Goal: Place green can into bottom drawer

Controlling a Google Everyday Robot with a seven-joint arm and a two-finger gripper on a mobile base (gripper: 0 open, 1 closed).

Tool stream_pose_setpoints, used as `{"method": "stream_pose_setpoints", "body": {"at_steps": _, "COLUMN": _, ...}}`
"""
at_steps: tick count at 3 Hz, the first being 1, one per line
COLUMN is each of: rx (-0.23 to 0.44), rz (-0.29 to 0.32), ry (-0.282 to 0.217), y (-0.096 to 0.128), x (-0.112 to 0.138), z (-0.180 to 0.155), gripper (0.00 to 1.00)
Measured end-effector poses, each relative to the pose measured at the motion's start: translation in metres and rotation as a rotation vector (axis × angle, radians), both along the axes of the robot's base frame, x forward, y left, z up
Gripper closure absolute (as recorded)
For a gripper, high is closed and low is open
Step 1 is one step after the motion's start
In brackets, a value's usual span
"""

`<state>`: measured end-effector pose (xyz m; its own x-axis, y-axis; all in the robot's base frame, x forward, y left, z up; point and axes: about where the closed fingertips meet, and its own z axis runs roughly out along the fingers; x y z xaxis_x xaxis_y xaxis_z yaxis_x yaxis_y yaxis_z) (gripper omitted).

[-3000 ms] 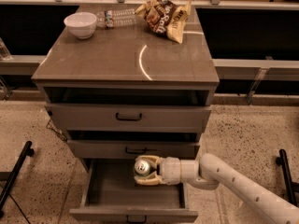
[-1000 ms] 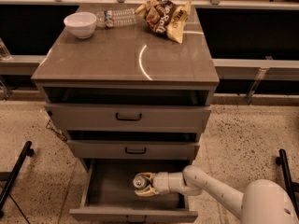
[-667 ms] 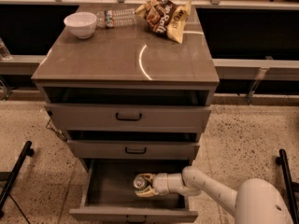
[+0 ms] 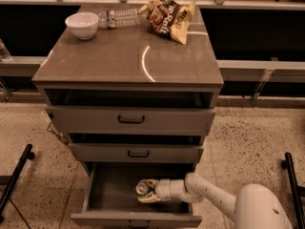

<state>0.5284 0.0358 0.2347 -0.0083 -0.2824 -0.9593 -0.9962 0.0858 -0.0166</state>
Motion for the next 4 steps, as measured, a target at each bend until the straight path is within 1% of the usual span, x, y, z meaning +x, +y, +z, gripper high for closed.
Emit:
{"method": "stream_pose_setpoints", "body": {"at_steps": 3, "rx": 0.012, "rz": -0.037, "ry": 0.012, "y": -0.006, "x": 0.001, "z": -0.015, "gripper": 1.0}}
{"method": "stream_pose_setpoints", "body": {"at_steps": 4, "rx": 0.011, "rz": -0.053, "ry": 0.015, "y": -0.005, "x": 0.002, "z": -0.023, "gripper": 0.82}}
